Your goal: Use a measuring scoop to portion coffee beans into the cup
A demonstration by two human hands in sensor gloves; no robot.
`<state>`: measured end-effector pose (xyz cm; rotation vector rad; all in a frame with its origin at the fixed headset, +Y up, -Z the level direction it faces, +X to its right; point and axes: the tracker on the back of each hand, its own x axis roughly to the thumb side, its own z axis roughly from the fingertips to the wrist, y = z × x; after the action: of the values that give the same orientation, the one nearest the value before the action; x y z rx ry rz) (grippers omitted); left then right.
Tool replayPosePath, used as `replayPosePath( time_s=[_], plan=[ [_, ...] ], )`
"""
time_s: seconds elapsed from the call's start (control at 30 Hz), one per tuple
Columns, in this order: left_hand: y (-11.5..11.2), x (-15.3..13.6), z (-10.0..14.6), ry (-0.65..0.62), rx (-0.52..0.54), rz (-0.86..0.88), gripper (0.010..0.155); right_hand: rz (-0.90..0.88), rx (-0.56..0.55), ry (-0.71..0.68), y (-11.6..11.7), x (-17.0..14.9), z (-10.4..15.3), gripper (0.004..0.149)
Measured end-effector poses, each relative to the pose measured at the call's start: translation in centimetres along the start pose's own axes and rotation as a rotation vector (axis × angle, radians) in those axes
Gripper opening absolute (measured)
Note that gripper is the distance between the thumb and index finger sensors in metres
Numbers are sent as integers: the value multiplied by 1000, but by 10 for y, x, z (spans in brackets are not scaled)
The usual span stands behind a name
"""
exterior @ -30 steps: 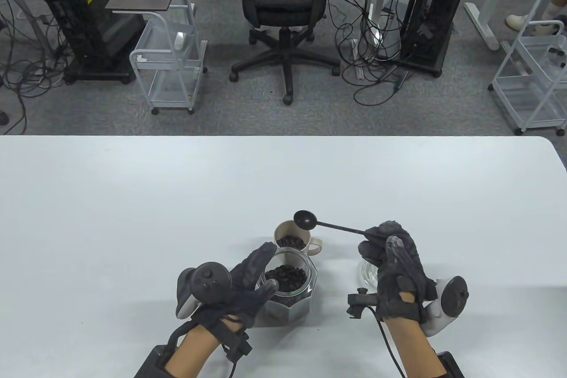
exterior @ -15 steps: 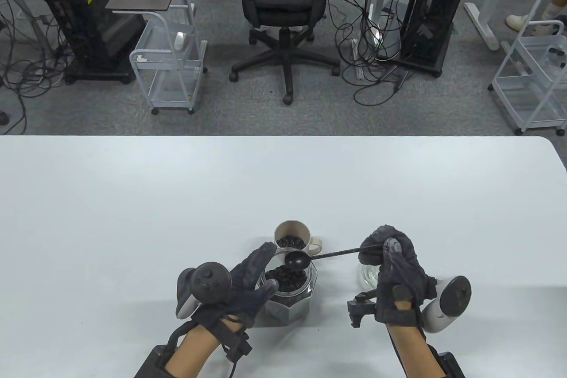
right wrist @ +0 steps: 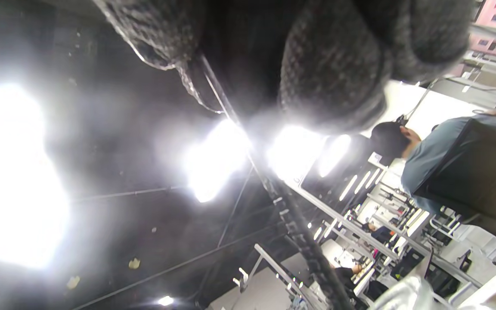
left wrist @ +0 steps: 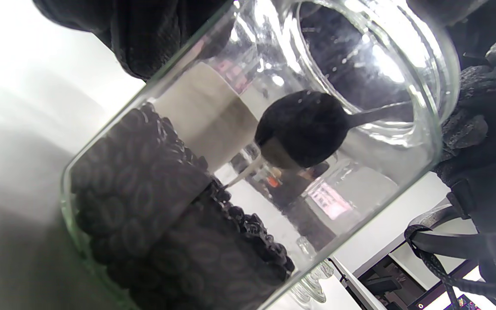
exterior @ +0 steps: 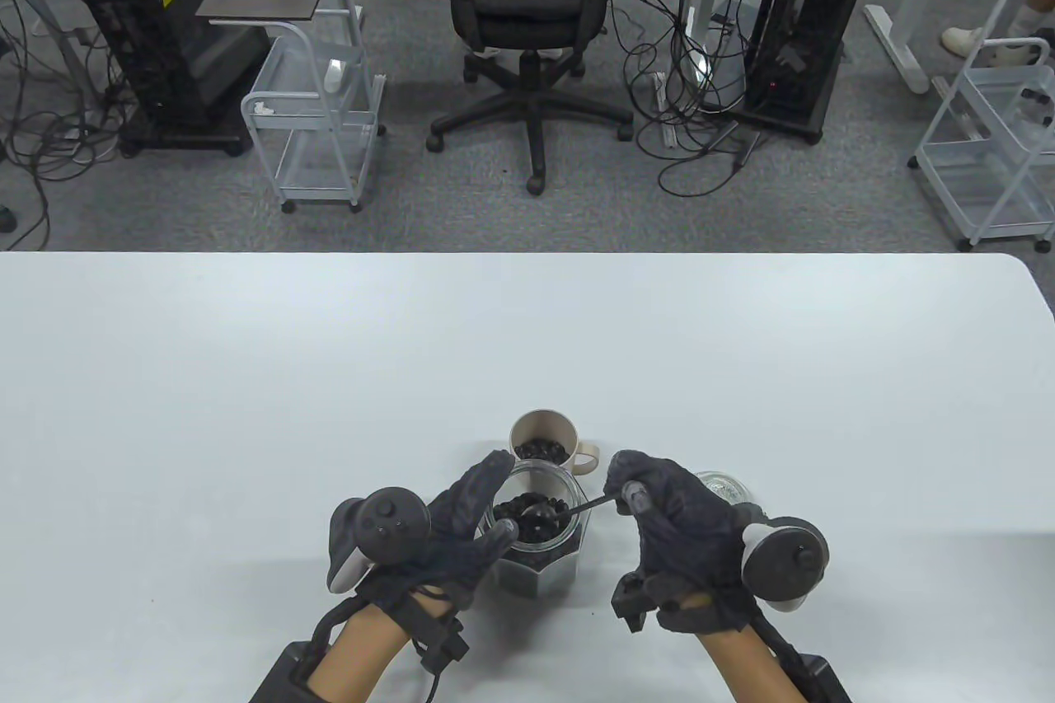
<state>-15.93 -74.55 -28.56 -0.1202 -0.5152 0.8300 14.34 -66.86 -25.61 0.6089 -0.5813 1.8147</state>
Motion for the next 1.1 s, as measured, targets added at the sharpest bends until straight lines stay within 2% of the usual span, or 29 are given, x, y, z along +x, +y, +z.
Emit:
replayPosePath(
  time_s=[0.47, 0.6, 0.83, 1.1],
  plan=[
    [0, 0, 0, 0, 1, -1, 83, 54, 196, 1, 32, -3, 0, 39],
    [0, 0, 0, -1, 2, -3, 83, 48, 196, 63, 39, -9, -1, 38],
    [0, 0, 0, 0, 6, -4, 83, -35, 143, 235, 39, -22, -2, 38],
    [0, 0, 0, 0, 5, -4, 83, -137, -26, 424, 28, -41, 3, 38]
  ],
)
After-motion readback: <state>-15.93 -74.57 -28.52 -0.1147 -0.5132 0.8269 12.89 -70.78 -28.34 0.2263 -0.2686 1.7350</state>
